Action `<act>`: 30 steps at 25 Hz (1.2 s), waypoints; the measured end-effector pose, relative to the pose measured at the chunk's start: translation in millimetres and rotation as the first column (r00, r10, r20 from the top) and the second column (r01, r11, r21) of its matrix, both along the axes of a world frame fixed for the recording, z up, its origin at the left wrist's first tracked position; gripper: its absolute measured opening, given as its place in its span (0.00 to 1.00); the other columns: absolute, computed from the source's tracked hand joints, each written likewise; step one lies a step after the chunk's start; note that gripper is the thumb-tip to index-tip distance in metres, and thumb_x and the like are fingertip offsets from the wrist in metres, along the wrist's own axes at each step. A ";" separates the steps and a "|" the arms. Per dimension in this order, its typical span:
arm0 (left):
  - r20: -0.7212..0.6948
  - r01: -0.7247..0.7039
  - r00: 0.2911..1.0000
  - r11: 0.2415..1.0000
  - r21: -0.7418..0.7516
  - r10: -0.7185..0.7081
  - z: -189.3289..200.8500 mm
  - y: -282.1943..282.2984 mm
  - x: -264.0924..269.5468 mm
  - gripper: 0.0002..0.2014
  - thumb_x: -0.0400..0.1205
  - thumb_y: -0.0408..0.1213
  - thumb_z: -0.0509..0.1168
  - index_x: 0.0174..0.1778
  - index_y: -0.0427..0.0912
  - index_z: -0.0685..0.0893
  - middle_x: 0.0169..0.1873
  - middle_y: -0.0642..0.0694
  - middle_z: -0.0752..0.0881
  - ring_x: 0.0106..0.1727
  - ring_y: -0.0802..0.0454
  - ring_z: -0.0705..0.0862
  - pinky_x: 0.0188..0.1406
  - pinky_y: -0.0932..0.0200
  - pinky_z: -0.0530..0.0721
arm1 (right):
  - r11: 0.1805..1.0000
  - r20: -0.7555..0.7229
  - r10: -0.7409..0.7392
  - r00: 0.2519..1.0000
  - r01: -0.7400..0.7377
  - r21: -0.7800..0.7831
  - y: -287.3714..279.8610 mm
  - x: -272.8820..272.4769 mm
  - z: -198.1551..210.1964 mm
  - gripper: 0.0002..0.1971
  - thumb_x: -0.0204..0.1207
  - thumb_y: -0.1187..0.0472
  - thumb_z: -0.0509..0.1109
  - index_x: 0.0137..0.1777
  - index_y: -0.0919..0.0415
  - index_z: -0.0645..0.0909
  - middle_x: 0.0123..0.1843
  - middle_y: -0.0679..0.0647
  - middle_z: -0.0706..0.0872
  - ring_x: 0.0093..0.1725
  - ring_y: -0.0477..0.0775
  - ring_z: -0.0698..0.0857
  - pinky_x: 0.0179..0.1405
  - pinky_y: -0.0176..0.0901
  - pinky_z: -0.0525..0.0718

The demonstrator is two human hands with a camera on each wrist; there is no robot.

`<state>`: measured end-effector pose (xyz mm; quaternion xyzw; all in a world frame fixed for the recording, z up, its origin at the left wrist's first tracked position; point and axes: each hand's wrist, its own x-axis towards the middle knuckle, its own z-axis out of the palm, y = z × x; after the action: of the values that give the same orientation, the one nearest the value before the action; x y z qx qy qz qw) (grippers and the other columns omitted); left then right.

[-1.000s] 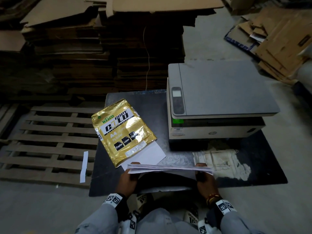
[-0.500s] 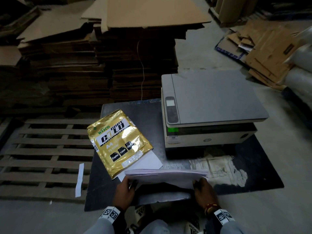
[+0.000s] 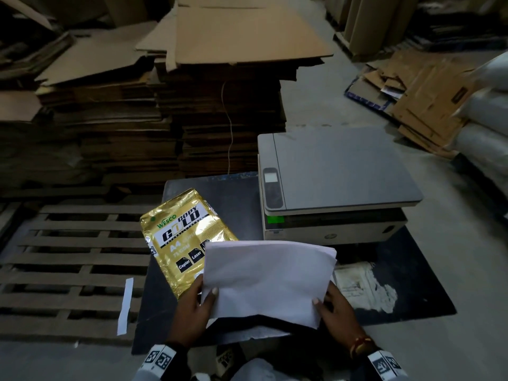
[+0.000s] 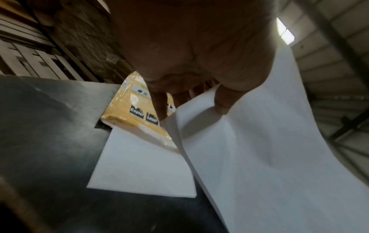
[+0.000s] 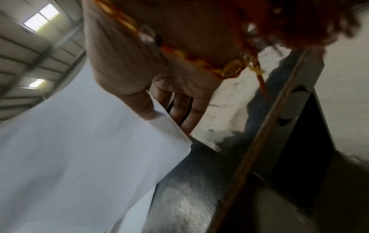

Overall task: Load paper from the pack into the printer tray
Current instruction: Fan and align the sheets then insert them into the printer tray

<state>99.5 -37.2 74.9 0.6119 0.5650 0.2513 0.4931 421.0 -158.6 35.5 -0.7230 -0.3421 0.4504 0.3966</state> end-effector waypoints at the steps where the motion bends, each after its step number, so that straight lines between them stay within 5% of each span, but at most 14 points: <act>1: 0.067 -0.015 0.998 0.999 -0.038 0.017 10.8 0.2 1.0 0.15 0.89 0.40 0.67 0.65 0.69 0.80 0.55 0.80 0.89 0.61 0.63 0.87 0.55 0.59 0.87 | 1.000 -0.039 0.001 0.999 -0.001 0.013 -1.5 3.7 10.9 0.24 0.83 0.70 0.69 0.65 0.36 0.78 0.60 0.29 0.90 0.64 0.37 0.88 0.60 0.35 0.86; 6: 0.322 -0.027 0.943 0.984 -0.173 0.083 49.3 -0.9 3.8 0.18 0.89 0.32 0.66 0.71 0.56 0.83 0.63 0.58 0.94 0.63 0.57 0.93 0.52 0.61 0.94 | 0.999 -0.253 -0.006 0.967 0.014 0.030 -14.8 26.7 55.6 0.25 0.82 0.70 0.71 0.68 0.37 0.78 0.58 0.46 0.95 0.56 0.49 0.94 0.46 0.53 0.93; 10: 0.445 0.010 0.890 0.970 -0.245 0.103 62.0 -3.3 16.2 0.20 0.90 0.30 0.63 0.78 0.47 0.82 0.70 0.44 0.90 0.70 0.41 0.90 0.69 0.38 0.88 | 0.997 -0.435 -0.012 0.900 0.044 0.064 -21.2 41.1 78.4 0.25 0.78 0.66 0.74 0.70 0.41 0.81 0.61 0.56 0.93 0.61 0.67 0.91 0.64 0.78 0.83; 13: 0.477 0.000 0.871 0.970 -0.242 0.119 68.3 -6.3 25.8 0.21 0.90 0.29 0.62 0.79 0.45 0.81 0.72 0.41 0.89 0.72 0.38 0.89 0.74 0.34 0.84 | 0.988 -0.531 0.046 0.846 0.041 0.150 -20.8 49.1 106.3 0.35 0.58 0.44 0.88 0.68 0.43 0.83 0.62 0.54 0.94 0.60 0.64 0.92 0.57 0.65 0.91; 15: 0.493 0.003 0.863 0.974 -0.228 0.113 74.3 -9.2 33.8 0.21 0.89 0.30 0.63 0.79 0.44 0.80 0.72 0.41 0.89 0.72 0.37 0.88 0.73 0.35 0.85 | 0.979 -0.499 0.052 0.865 0.055 0.197 -19.7 58.5 123.8 0.29 0.64 0.41 0.81 0.66 0.48 0.84 0.60 0.53 0.94 0.55 0.60 0.94 0.49 0.53 0.93; 19: 0.523 -0.024 0.845 0.985 -0.169 0.110 82.4 -12.1 46.9 0.24 0.81 0.38 0.70 0.76 0.46 0.83 0.71 0.42 0.90 0.73 0.37 0.88 0.69 0.42 0.89 | 0.961 -0.363 0.095 0.927 0.009 0.276 -17.0 82.3 151.3 0.37 0.57 0.26 0.79 0.64 0.45 0.86 0.54 0.67 0.93 0.40 0.70 0.88 0.36 0.57 0.88; 21: 0.501 -0.045 0.862 0.996 -0.073 0.076 91.2 -12.3 51.0 0.20 0.85 0.33 0.67 0.75 0.44 0.84 0.70 0.41 0.91 0.73 0.34 0.87 0.69 0.41 0.88 | 0.950 -0.327 0.080 0.942 0.028 0.312 -18.6 96.6 164.3 0.37 0.60 0.28 0.79 0.68 0.42 0.82 0.54 0.67 0.93 0.39 0.69 0.91 0.37 0.57 0.90; 24: 0.400 -0.062 0.916 0.994 0.092 0.020 123.3 -3.5 54.0 0.13 0.87 0.31 0.68 0.68 0.42 0.88 0.62 0.42 0.94 0.67 0.33 0.90 0.60 0.48 0.93 | 0.917 -0.238 0.122 0.964 -0.018 0.398 -24.0 117.4 178.3 0.26 0.77 0.50 0.72 0.76 0.41 0.74 0.59 0.63 0.93 0.50 0.71 0.94 0.49 0.60 0.94; 26: 0.317 -0.004 0.946 0.974 0.229 -0.070 156.4 6.0 56.7 0.12 0.85 0.38 0.72 0.64 0.42 0.90 0.57 0.41 0.96 0.60 0.38 0.93 0.60 0.39 0.92 | 0.909 -0.192 0.217 0.957 -0.127 0.397 -28.7 128.2 186.1 0.28 0.79 0.61 0.70 0.79 0.44 0.73 0.65 0.58 0.92 0.60 0.64 0.93 0.60 0.58 0.91; 30: 0.026 0.235 0.962 0.877 0.420 -0.271 210.0 25.3 74.5 0.13 0.85 0.45 0.73 0.62 0.44 0.90 0.56 0.42 0.94 0.56 0.44 0.93 0.58 0.36 0.91 | 0.861 0.027 0.435 0.900 -0.424 0.280 -33.9 131.5 201.5 0.26 0.77 0.59 0.78 0.73 0.43 0.79 0.65 0.48 0.92 0.64 0.52 0.91 0.63 0.56 0.91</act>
<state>174.0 -11.9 285.0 0.7596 0.3930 0.3239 0.4046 552.5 -192.5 237.1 -0.5567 -0.5472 0.4880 0.3906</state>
